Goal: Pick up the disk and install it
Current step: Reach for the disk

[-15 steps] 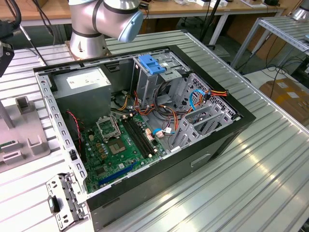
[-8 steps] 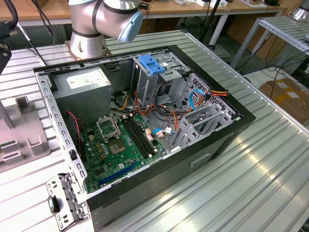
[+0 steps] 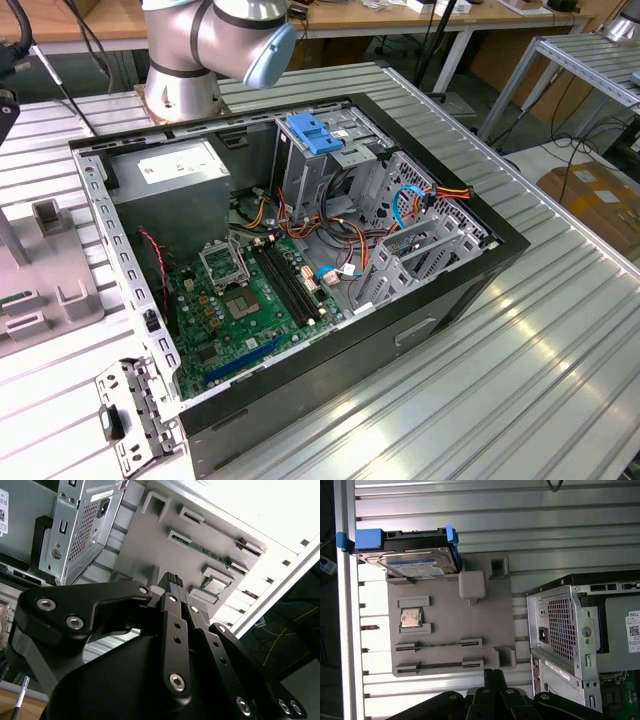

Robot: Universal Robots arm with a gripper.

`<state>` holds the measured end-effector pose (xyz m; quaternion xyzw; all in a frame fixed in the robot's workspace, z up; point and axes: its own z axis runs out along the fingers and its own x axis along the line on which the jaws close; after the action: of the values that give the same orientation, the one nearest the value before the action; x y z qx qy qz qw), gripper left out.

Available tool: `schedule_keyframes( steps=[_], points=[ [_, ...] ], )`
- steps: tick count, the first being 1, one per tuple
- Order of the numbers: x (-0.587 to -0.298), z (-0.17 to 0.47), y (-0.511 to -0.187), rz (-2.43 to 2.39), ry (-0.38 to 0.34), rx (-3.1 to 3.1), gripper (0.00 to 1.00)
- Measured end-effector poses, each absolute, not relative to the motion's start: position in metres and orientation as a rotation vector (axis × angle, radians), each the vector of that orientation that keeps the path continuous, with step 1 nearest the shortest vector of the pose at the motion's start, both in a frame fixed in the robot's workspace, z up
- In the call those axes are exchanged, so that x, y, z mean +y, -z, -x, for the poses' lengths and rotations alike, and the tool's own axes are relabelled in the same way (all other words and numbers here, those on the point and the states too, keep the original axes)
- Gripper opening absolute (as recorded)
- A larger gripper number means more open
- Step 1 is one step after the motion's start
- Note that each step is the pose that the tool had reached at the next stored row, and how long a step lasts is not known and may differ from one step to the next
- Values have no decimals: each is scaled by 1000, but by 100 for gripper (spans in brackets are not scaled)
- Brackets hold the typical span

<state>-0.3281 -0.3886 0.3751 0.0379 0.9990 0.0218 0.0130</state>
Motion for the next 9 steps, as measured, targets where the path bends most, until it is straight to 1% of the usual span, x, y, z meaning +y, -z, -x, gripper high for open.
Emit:
schedule_keyframes(
  steps=[9],
  points=[
    [-371, 336, -372, -118, -68, 3112, 11]
  ],
)
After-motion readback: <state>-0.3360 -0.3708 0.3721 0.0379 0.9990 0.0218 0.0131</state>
